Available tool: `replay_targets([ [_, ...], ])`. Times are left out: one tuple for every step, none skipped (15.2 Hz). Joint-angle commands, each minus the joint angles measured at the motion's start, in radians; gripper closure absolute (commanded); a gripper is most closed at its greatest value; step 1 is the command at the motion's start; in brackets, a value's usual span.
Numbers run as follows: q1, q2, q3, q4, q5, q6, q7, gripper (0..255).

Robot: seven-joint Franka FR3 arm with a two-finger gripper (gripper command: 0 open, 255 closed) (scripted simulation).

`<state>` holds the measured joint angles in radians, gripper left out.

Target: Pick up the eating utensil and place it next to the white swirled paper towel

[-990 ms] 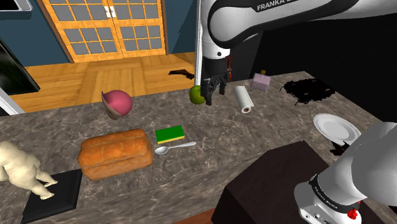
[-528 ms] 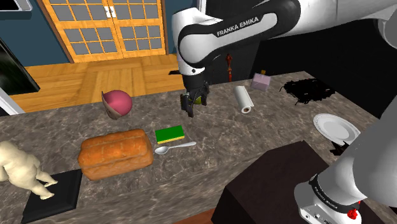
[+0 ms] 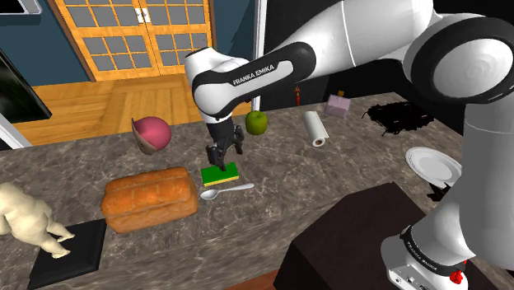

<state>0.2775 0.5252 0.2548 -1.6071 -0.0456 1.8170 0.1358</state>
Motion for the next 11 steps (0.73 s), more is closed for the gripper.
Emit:
replay_targets([
  [0.027, 0.091, 0.0, 0.096, -0.018, -0.023, 0.009, 0],
  [0.041, 0.135, 0.0, 0.143, -0.025, -0.035, 0.012, 0],
  [0.056, 0.18, -0.001, 0.192, -0.032, -0.049, 0.014, 0],
  [0.071, 0.226, -0.001, 0.245, -0.039, -0.065, 0.015, 0],
  [0.086, 0.273, -0.002, 0.301, -0.046, -0.082, 0.016, 0],
  [0.102, 0.322, -0.004, 0.362, -0.052, -0.102, 0.017, 0],
  [0.119, 0.374, -0.005, 0.428, -0.058, -0.124, 0.016, 0],
  [0.137, 0.429, -0.007, 0.501, -0.063, -0.15, 0.014, 0],
  [0.156, 0.489, -0.01, 0.584, -0.068, -0.181, 0.012, 0],
  [0.168, 0.526, -0.011, 0.637, -0.071, -0.201, 0.01, 0],
  [0.165, 0.521, -0.011, 0.615, -0.071, -0.185, 0.011, 0],
])
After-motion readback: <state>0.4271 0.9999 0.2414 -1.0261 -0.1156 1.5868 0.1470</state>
